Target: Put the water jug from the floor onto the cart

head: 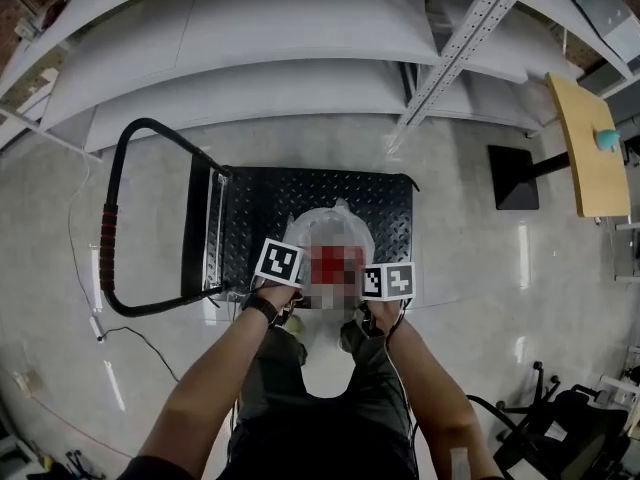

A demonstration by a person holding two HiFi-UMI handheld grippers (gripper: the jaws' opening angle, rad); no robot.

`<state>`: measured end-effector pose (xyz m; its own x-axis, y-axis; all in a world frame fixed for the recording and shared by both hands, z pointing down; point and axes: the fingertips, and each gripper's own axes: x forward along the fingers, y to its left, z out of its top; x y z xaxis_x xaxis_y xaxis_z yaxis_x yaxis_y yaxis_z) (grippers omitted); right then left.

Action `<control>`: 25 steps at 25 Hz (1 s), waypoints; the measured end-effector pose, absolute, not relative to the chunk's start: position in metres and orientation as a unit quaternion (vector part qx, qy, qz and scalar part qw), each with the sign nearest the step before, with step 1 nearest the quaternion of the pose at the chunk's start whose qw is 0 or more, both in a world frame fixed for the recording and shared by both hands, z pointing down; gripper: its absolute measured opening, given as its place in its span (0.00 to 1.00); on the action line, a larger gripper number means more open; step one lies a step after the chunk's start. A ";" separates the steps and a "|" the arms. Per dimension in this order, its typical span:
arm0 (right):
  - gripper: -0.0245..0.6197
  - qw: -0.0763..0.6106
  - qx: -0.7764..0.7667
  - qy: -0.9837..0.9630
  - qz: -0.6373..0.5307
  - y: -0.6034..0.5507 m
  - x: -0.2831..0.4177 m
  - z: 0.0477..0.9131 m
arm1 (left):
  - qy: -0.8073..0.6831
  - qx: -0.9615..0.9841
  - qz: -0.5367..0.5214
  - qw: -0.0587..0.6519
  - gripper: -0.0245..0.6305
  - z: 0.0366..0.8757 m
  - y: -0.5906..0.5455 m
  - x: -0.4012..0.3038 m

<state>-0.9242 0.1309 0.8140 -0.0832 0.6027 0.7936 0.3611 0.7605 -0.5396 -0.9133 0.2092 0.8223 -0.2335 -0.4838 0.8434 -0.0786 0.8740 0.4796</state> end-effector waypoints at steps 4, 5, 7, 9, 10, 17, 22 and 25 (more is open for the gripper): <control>0.04 0.569 -0.326 -0.746 0.114 0.131 -0.959 0.822 | -0.776 0.185 -0.188 0.572 0.04 0.831 0.213 -0.946; 0.04 0.566 -0.325 -0.749 0.112 0.130 -0.966 0.824 | -0.779 0.185 -0.188 0.569 0.04 0.833 0.214 -0.952; 0.04 0.563 -0.322 -0.753 0.108 0.126 -0.975 0.827 | -0.783 0.185 -0.187 0.564 0.04 0.835 0.212 -0.961; 0.04 0.561 -0.318 -0.757 0.104 0.121 -0.983 0.830 | -0.786 0.182 -0.185 0.561 0.04 0.837 0.211 -0.969; 0.04 0.562 -0.316 -0.757 0.103 0.119 -0.987 0.832 | -0.787 0.180 -0.184 0.561 0.04 0.838 0.211 -0.973; 0.04 0.571 -0.309 -0.755 0.094 0.117 -0.996 0.845 | -0.781 0.175 -0.183 0.570 0.04 0.853 0.214 -0.985; 0.04 0.563 -0.310 -0.760 0.100 0.114 -1.005 0.843 | -0.779 0.177 -0.201 0.567 0.04 0.852 0.210 -0.991; 0.15 0.563 -0.310 -0.761 0.092 0.109 -1.006 0.835 | -0.770 0.186 -0.207 0.575 0.11 0.843 0.207 -0.986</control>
